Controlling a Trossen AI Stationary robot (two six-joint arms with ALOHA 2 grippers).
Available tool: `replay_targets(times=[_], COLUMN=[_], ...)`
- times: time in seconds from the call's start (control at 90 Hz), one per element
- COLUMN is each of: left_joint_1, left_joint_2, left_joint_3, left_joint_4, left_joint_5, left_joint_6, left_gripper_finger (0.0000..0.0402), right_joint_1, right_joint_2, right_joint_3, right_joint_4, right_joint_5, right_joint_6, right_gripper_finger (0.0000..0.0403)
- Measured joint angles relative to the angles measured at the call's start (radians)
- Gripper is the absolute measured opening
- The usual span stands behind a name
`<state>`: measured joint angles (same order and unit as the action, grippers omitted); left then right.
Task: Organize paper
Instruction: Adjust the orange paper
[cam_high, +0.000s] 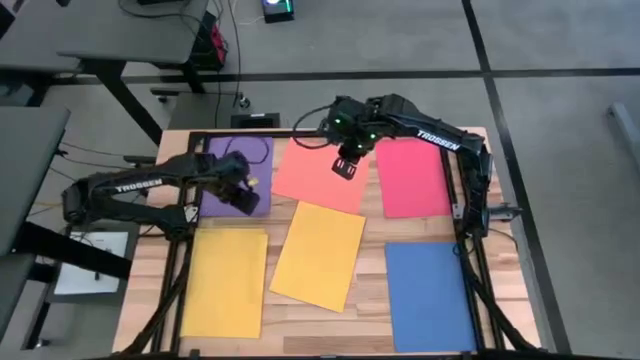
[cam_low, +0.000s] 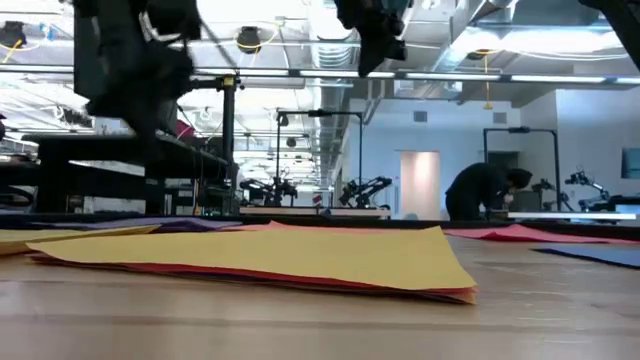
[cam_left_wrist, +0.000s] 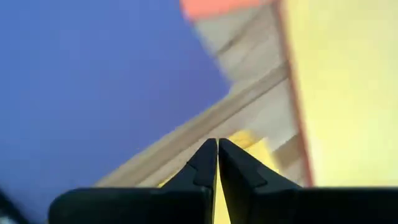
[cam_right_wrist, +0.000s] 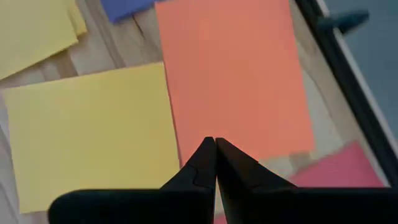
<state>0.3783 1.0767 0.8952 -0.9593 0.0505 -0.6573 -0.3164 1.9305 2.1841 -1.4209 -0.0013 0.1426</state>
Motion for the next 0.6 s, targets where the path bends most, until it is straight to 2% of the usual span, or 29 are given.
replay_targets(times=[0.167,0.344,0.433,0.6], left_joint_1=[0.048,0.049,0.049,0.049], left_joint_2=[0.086,0.200,0.262,0.299], left_joint_3=[0.093,0.125,0.125,0.123], left_joint_4=[0.031,0.118,0.139,0.082], left_joint_5=[0.001,0.056,0.078,0.103], left_joint_6=[0.126,0.277,0.333,0.402], left_gripper_finger=[0.0000,0.0000,0.0000,0.0000], right_joint_1=[0.001,0.043,0.066,0.051], right_joint_2=[0.000,-0.016,-0.028,-0.022], right_joint_3=[-0.035,-0.209,-0.343,-0.588], right_joint_4=[-0.030,0.045,0.187,0.622], right_joint_5=[0.001,0.003,0.001,-0.006], right_joint_6=[0.050,0.099,0.111,0.206], right_gripper_finger=[0.0000,0.0000,0.0000,0.0000])
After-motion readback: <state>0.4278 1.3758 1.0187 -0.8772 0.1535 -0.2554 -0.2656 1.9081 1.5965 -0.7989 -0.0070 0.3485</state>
